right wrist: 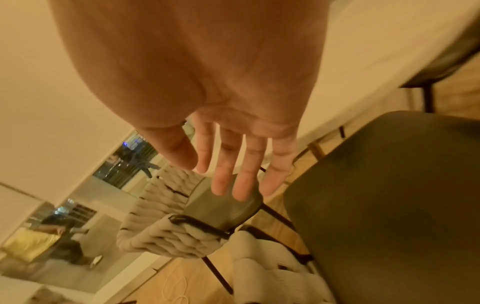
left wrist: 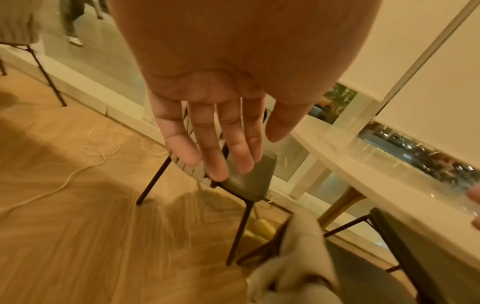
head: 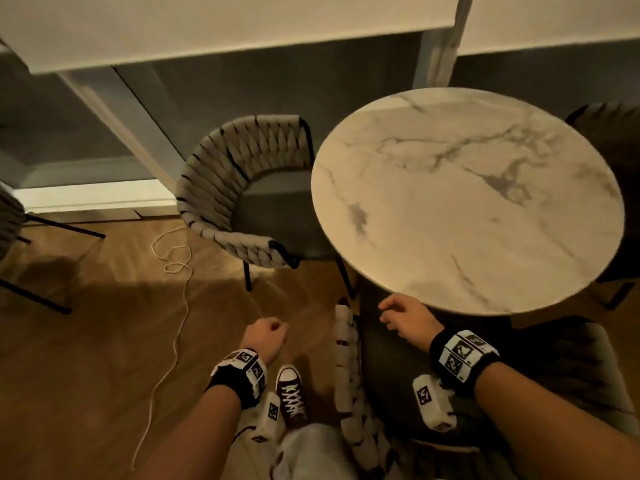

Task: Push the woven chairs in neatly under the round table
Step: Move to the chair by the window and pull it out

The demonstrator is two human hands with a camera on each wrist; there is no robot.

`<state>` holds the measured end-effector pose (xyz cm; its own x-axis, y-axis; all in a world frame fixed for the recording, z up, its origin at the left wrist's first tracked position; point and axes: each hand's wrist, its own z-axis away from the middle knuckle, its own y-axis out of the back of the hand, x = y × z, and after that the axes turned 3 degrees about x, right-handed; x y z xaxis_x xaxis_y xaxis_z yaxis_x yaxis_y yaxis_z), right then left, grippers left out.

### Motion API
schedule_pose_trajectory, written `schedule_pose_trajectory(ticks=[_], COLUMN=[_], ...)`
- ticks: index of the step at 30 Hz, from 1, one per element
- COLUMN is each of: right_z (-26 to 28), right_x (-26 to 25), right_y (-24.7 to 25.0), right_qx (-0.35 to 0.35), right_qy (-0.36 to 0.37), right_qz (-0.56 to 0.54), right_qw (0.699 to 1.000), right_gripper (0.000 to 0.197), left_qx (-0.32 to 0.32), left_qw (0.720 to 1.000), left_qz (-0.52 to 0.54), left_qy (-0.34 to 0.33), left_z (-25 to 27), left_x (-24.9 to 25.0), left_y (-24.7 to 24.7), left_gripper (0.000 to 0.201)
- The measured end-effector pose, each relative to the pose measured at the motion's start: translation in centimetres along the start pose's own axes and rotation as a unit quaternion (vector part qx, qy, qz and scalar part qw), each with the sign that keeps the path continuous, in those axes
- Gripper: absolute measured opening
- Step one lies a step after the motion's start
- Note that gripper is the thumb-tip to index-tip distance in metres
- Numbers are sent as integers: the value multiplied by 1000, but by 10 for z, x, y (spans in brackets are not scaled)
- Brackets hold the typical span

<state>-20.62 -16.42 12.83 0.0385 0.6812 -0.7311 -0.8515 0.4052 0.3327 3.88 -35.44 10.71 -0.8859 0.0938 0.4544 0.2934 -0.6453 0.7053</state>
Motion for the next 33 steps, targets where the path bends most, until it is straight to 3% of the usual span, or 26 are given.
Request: schedule_pose_trajectory(ticks=[5, 9, 11, 13, 15, 18, 21, 24, 33], right_z=[-81, -144, -179, -216, -245, -287, -313, -319, -298], right_x=[-72, -128, -148, -164, -177, -190, -192, -186, -158], right_y=[-82, -146, -176, -204, -228, -266, -291, -298, -299], right_qx=[-18, -21, -38, -31, -12, -52, -68, -29, -17], right_qy=[36, -9, -22, -15, 6, 43, 35, 35, 52], right_qz=[82, 141, 184, 271, 337, 388, 404, 404, 379], right_qw=[996, 990, 982, 962, 941, 919, 912, 914, 924], right_gripper=[12, 17, 23, 44, 66, 78, 61, 44, 48], left_qx=[-39, -54, -14, 64, 142, 150, 117, 101, 52], left_qw=[997, 992, 989, 984, 970, 939, 910, 910, 910], left_qz=[-64, -108, -129, -120, -125, -252, -346, -355, -370], left_qy=[-33, -25, -65, -115, -154, -180, -197, -190, -178], left_z=[-137, -230, -268, -298, -317, -351, -371, -376, -366], left_x=[-31, -56, -60, -68, -77, -94, -96, -85, -88], left_y=[61, 104, 126, 141, 150, 162, 167, 171, 173], left_gripper=[28, 32, 30, 27, 44, 71, 66, 60, 61])
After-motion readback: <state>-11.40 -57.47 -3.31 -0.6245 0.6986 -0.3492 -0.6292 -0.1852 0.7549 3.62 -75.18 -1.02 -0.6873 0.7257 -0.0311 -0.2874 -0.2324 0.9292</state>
